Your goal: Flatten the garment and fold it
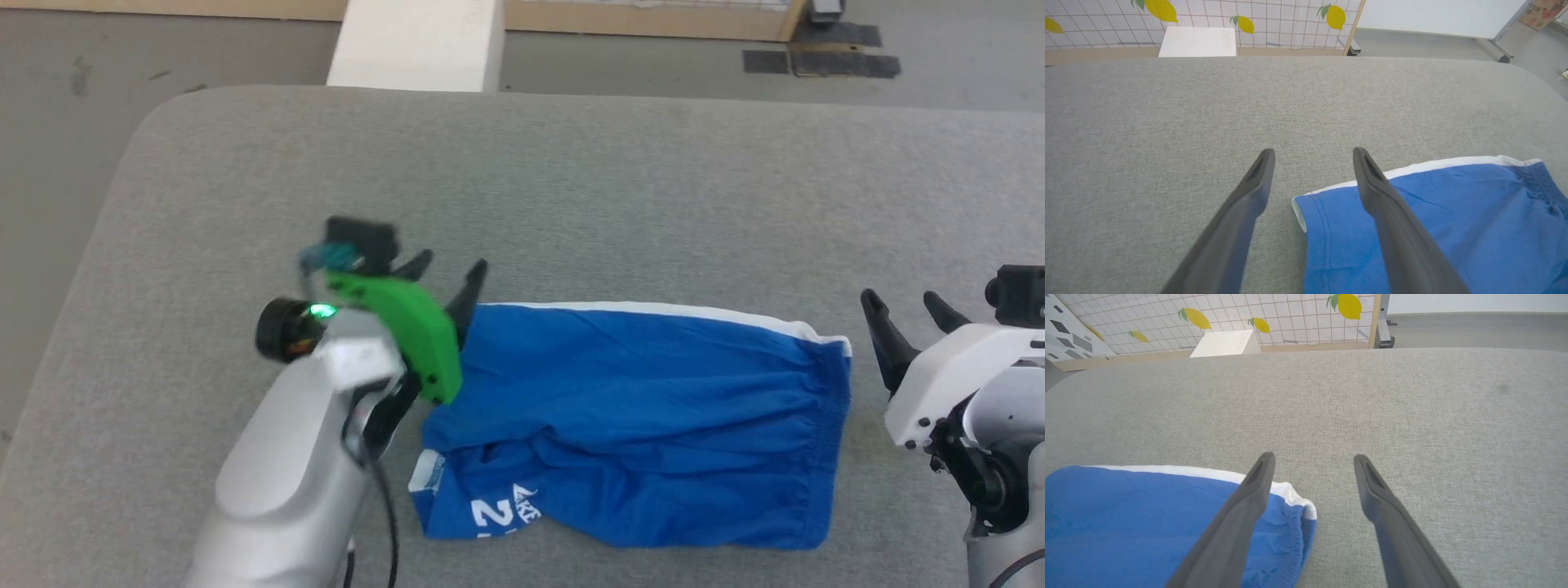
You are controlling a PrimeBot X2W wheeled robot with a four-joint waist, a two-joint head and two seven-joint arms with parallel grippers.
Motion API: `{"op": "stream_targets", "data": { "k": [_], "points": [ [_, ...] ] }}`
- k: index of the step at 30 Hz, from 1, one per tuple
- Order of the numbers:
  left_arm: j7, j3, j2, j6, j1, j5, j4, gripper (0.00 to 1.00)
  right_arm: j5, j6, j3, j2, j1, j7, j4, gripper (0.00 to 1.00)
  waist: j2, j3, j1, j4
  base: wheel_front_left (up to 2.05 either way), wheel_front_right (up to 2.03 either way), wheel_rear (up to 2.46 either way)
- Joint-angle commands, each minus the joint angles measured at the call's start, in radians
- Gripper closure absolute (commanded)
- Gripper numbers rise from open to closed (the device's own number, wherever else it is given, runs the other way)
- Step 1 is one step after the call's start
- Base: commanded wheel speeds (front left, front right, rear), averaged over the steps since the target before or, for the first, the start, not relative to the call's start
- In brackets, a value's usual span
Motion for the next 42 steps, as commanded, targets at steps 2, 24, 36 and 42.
{"op": "stream_targets", "data": {
  "k": [2, 24, 36, 42],
  "points": [
    [0.118, -0.035, -0.002, 0.005, -0.07, 0.014, 0.052, 0.0, -0.005, -0.001, 0.004, 0.009, 0.014, -0.007, -0.012, 0.0, -0.0001, 0.017, 0.0, -0.036, 0.0, 0.0, 0.0],
    [0.464, -0.126, 0.008, 0.001, -0.122, -0.02, 0.227, 1.0, -0.011, -0.001, -0.008, 0.039, 0.027, -0.039, -0.006, 0.0, -0.0001, 0.061, 0.0, -0.106, 0.0, 0.0, 0.0],
    [0.293, -0.007, 0.025, 0.039, 0.022, -0.114, 0.013, 1.0, -0.032, -0.001, 0.039, -0.003, 0.008, -0.003, -0.031, 0.0, -0.0001, 0.038, 0.0, -0.09, 0.0, 0.0, 0.0],
    [0.296, -0.009, 0.033, 0.057, 0.093, -0.123, -0.092, 1.0, -0.037, -0.001, 0.141, -0.055, -0.069, 0.076, 0.002, 0.0, -0.0001, 0.068, 0.0, -0.085, 0.0, 0.0, 0.0]
  ]
}}
